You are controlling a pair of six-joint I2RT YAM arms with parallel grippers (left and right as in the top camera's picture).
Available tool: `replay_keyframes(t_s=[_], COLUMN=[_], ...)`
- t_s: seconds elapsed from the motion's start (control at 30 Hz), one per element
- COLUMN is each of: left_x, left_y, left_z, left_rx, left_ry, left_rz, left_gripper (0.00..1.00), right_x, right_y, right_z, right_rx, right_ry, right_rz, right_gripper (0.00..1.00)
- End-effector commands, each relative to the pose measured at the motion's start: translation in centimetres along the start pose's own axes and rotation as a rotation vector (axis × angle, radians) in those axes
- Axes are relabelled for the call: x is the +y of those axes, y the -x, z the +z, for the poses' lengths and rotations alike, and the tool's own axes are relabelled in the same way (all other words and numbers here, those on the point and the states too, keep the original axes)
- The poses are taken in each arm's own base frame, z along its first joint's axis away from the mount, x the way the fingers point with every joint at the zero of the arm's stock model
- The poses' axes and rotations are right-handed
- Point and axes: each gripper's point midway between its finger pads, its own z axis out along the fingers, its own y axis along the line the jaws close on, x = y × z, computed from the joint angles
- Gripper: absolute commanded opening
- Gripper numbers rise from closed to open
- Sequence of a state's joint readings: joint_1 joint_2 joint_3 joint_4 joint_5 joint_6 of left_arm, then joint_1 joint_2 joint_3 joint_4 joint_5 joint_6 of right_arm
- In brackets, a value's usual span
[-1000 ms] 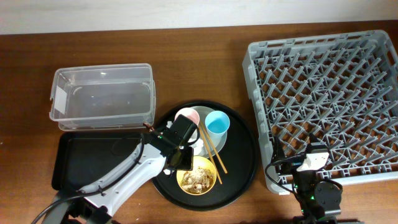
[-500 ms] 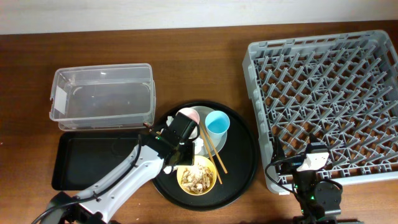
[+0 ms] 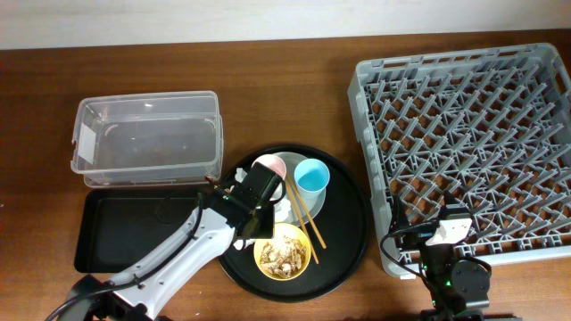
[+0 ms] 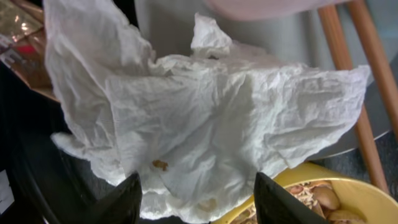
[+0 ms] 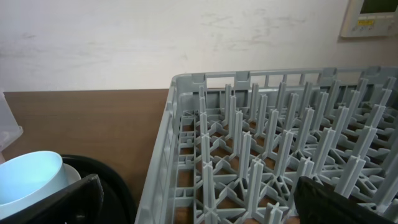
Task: Sort waste into correct bins and load items into the dishwasher rack
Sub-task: 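Grasp the crumpled white tissue with the left gripper, then carry the tissue to the clear plastic bin and release it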
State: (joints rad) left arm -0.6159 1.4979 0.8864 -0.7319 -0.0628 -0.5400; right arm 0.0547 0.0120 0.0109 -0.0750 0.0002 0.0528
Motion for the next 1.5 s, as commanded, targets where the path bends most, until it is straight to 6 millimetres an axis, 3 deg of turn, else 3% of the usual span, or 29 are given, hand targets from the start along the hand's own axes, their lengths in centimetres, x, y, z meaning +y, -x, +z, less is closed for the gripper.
replay_keyframes(t_s=[0.0, 0.1, 0.17, 0.27, 0.3, 0.6, 0.67, 0.7, 0.73, 0.8, 0.83, 1.0, 1.03, 1.17, 1.23, 1.27, 1.33, 1.43, 1.47], left_x=[0.2, 0.2, 0.2, 0.1, 0.1, 0.2, 0.2, 0.2, 0.2, 0.1, -0.1, -1.9, -1.4, 3.1, 8.6, 10.2, 12.5, 15.0, 15.6], left_y=[-1.2, -1.3, -1.0, -0.9, -0.7, -1.2, -1.2, -1.2, -1.2, -1.1, -0.6, 3.4, 3.8, 6.0, 10.2, 11.6, 14.1, 17.0, 17.5], left_z=[0.1, 0.1, 0.1, 0.1, 0.1, 1.3, 1.3, 1.3, 1.3, 1.3, 0.7, -7.0, -8.8, -12.4, -14.8, -15.1, -14.4, -9.1, -6.5], left_rx=[0.045, 0.046, 0.036, 0.028, 0.023, 0.026, 0.027, 0.026, 0.026, 0.025, 0.014, -0.166, -0.195, -0.306, -0.499, -0.550, -0.595, -0.551, -0.517], left_ry=[0.000, 0.001, 0.003, 0.000, -0.003, -0.001, -0.002, -0.002, -0.003, -0.007, -0.013, -0.110, -0.115, -0.041, 0.090, 0.113, 0.137, 0.186, 0.203], left_rz=[0.007, 0.007, 0.006, 0.006, 0.006, 0.006, 0.006, 0.006, 0.006, 0.005, 0.006, 0.037, 0.041, -0.055, -0.216, -0.268, -0.343, -0.401, -0.410], left_gripper=[0.56, 0.40, 0.37, 0.38, 0.52, 0.46, 0.34, 0.13, 0.00, 0.00, 0.00, 0.00, 0.00, 0.00, 0.00, 0.00, 0.00, 0.00, 0.00], right_x=[-0.3, -0.3, -0.3, -0.3, -0.3, -0.3, -0.3, -0.3, -0.3, -0.3, -0.3, -0.3, -0.3, -0.3, -0.3, -0.3, -0.3, -0.3, -0.3], right_y=[-0.2, -0.2, -0.2, -0.2, -0.2, -0.2, -0.2, -0.2, -0.2, -0.2, -0.2, -0.2, -0.2, -0.2, -0.2, -0.2, -0.2, -0.2, -0.2], right_z=[0.0, 0.0, 0.0, 0.0, 0.0, 0.0, 0.0, 0.0, 0.0, 0.0, 0.0, 0.0, 0.0, 0.0, 0.0, 0.0, 0.0, 0.0, 0.0], right_rx=[0.003, 0.003, 0.003, 0.003, 0.003, 0.003, 0.003, 0.003, 0.003, 0.003, 0.003, 0.003, 0.003, 0.003, 0.003, 0.003, 0.003, 0.003, 0.003], right_ry=[-0.013, -0.013, -0.013, -0.013, -0.013, -0.013, -0.013, -0.013, -0.013, -0.013, -0.013, -0.013, -0.013, -0.013, -0.013, -0.013, -0.013, -0.013, -0.013], right_rz=[0.009, 0.009, 0.009, 0.009, 0.009, 0.009, 0.009, 0.009, 0.009, 0.009, 0.009, 0.009, 0.009, 0.009, 0.009, 0.009, 0.009, 0.009, 0.009], right_gripper=[0.99, 0.99, 0.99, 0.99, 0.99, 0.99, 0.99, 0.99, 0.99, 0.98, 0.99, 0.99, 0.99, 0.99, 0.99, 0.98, 0.99, 0.99, 0.99])
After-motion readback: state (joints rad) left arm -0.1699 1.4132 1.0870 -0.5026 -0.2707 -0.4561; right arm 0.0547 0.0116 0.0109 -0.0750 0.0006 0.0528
